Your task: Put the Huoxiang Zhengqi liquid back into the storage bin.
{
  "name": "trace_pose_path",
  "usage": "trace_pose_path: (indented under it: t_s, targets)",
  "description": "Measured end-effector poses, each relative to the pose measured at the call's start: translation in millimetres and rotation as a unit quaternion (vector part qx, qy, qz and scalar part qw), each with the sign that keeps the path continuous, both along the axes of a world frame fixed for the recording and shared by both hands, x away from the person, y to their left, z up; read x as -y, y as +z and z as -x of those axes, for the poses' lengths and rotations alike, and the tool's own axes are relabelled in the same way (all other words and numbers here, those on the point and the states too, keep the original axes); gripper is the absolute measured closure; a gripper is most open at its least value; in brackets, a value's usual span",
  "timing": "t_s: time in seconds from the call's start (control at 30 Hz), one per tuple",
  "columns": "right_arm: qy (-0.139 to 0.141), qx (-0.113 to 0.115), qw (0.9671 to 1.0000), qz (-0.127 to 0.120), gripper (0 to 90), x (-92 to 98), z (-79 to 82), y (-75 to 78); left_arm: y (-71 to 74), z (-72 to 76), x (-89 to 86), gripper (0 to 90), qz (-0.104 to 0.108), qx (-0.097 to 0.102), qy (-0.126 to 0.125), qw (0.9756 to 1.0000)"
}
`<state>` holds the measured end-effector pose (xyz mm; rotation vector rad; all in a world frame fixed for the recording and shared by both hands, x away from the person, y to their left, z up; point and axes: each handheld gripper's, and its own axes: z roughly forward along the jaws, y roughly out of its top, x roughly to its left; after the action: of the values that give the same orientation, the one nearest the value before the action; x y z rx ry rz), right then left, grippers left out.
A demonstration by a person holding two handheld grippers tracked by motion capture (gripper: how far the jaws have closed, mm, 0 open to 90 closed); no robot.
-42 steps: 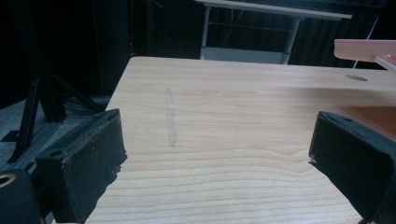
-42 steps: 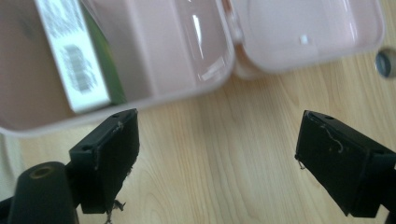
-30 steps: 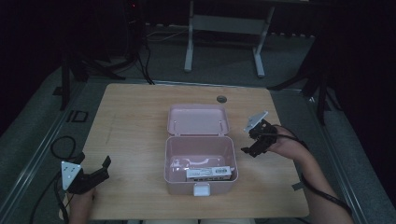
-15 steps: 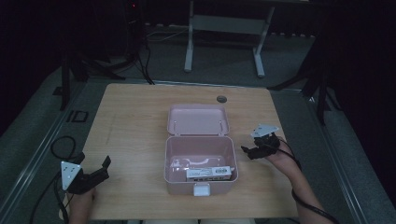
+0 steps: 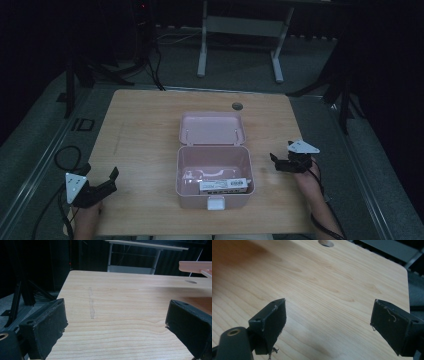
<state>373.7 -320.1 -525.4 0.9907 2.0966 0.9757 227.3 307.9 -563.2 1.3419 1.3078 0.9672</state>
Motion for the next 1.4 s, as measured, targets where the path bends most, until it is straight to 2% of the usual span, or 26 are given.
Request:
trace_pose_path:
  t_s: [0.1, 0.27, 0.43, 0.5, 0.63, 0.67, 0.8, 0.87, 0.97, 1.07, 1.17, 1.4]
  targets:
    - [-0.009, 0.001, 0.9998, -0.018, 12.7, 7.5, 0.9, -0.7, 0.0, 0.0, 0.1, 3.5, 0.000, 0.000, 0.000, 1.0000]
    - [-0.043, 0.001, 0.9978, -0.050, 12.7, 23.6, 4.8, -4.3, 0.0, -0.1, 0.3, 3.5, -0.001, 0.000, 0.000, 1.0000]
    - [-0.076, 0.002, 0.9924, -0.096, 12.7, 31.9, 9.2, -6.8, 0.0, 0.1, 0.5, 3.5, -0.002, 0.000, 0.001, 1.0000]
    - [-0.085, 0.001, 0.9888, -0.123, 12.7, 35.0, 11.0, -7.7, 0.0, -0.1, 0.4, 3.5, -0.002, 0.000, 0.001, 1.0000]
    - [-0.100, 0.006, 0.9841, -0.146, 12.8, 39.1, 13.2, -9.9, 0.0, 0.0, 0.2, 3.5, -0.001, -0.001, 0.001, 1.0000]
    - [-0.101, 0.000, 0.9826, -0.156, 12.8, 40.3, 12.7, -10.6, 0.0, -0.1, 0.2, 3.5, -0.001, -0.001, 0.001, 1.0000]
    - [-0.102, -0.004, 0.9793, -0.175, 12.9, 41.8, 13.1, -12.3, 0.0, 0.0, 0.2, 3.5, -0.001, 0.000, 0.001, 1.0000]
    - [-0.106, -0.003, 0.9786, -0.177, 12.9, 41.8, 13.4, -13.7, 0.0, 0.0, 0.4, 3.5, -0.002, 0.000, 0.000, 1.0000]
    - [-0.112, -0.007, 0.9748, -0.193, 13.0, 43.1, 13.1, -17.2, 0.0, 0.1, 0.3, 3.5, -0.001, 0.000, 0.000, 1.0000]
    - [-0.118, -0.003, 0.9732, -0.197, 13.1, 43.4, 13.8, -19.8, 0.0, 0.0, 0.2, 3.5, 0.000, 0.000, -0.001, 1.0000]
    - [-0.115, -0.004, 0.9737, -0.197, 13.1, 43.0, 13.9, -21.9, 0.0, 0.0, 0.2, 3.5, 0.000, 0.001, -0.001, 1.0000]
    - [-0.116, -0.014, 0.9717, -0.205, 13.1, 45.5, 14.2, -26.4, 0.0, -0.1, -0.1, 3.5, 0.000, 0.000, -0.001, 1.0000]
